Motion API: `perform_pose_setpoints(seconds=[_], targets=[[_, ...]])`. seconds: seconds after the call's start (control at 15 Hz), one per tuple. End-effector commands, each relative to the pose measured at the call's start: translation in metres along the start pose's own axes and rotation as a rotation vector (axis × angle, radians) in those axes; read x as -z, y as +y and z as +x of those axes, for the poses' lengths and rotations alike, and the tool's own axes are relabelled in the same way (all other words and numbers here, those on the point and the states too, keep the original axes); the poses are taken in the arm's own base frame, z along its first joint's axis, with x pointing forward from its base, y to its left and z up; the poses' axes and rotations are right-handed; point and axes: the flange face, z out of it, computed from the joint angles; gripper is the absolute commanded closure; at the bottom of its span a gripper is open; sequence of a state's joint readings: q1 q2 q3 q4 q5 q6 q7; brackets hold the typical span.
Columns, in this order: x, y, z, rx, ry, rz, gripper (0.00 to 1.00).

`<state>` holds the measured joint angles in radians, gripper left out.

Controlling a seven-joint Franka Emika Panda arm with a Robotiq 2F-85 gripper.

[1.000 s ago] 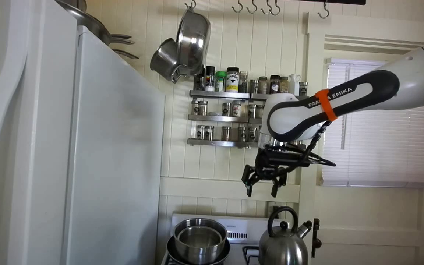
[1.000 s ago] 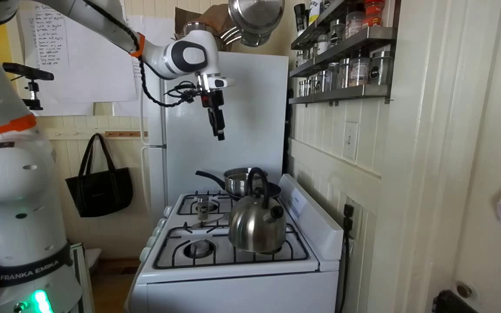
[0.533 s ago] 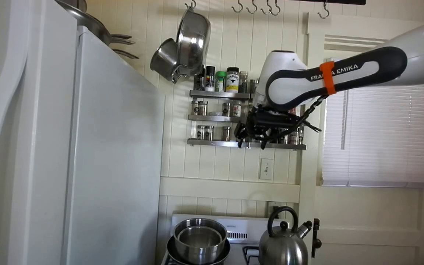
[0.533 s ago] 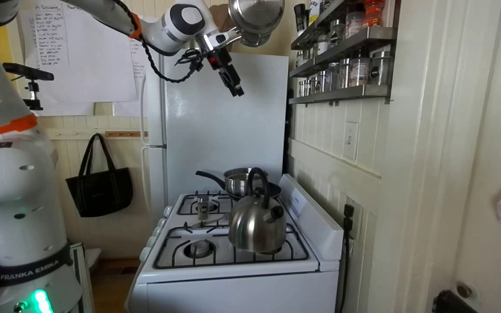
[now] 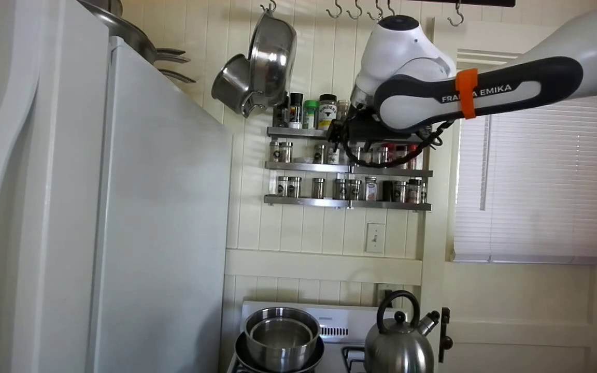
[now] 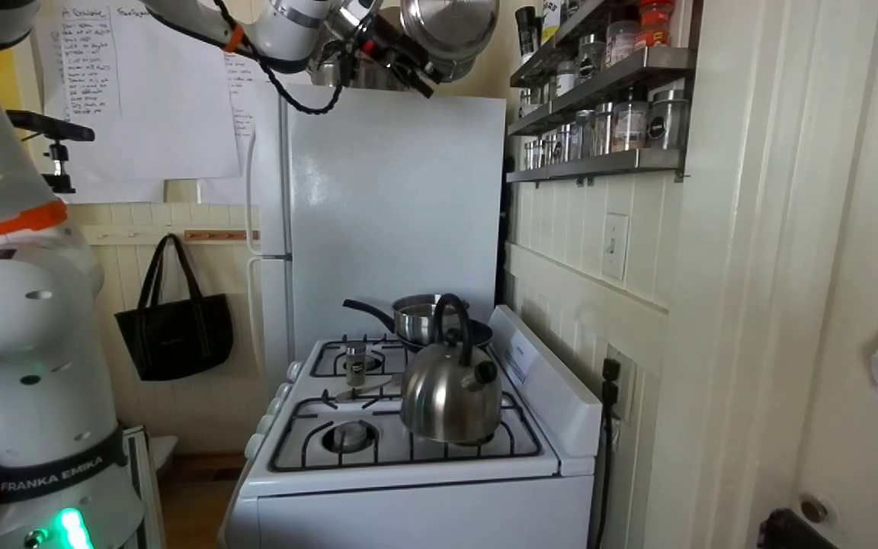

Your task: Move one spice bottle from the middle shelf to the stove

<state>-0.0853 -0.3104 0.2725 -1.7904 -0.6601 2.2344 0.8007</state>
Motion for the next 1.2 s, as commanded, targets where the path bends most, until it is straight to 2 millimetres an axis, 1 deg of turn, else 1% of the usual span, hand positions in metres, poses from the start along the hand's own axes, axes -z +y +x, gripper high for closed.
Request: perform_pose_setpoints(seconds=[0.0, 0.13, 0.27, 0.4, 0.53, 0.6, 0.87, 1.0, 1.13], targets=[[0.003, 0.0, 0.009, 0.019, 0.053, 0.002, 0.0], [-0.001, 0.002, 0.017, 0.038, 0.105, 0.01, 0.0], [-0.006, 0.001, 0.018, 0.044, 0.108, 0.008, 0.0], [-0.006, 0.0, 0.018, 0.045, 0.109, 0.009, 0.0], [-0.022, 0.007, 0.024, 0.019, 0.137, -0.011, 0.0], [-0.032, 0.014, 0.031, 0.009, 0.151, -0.022, 0.0], [-0.065, 0.031, 0.05, -0.007, 0.207, 0.01, 0.0], [-0.083, 0.036, 0.055, 0.0, 0.23, 0.04, 0.0], [-0.106, 0.041, 0.056, 0.012, 0.241, 0.024, 0.0]])
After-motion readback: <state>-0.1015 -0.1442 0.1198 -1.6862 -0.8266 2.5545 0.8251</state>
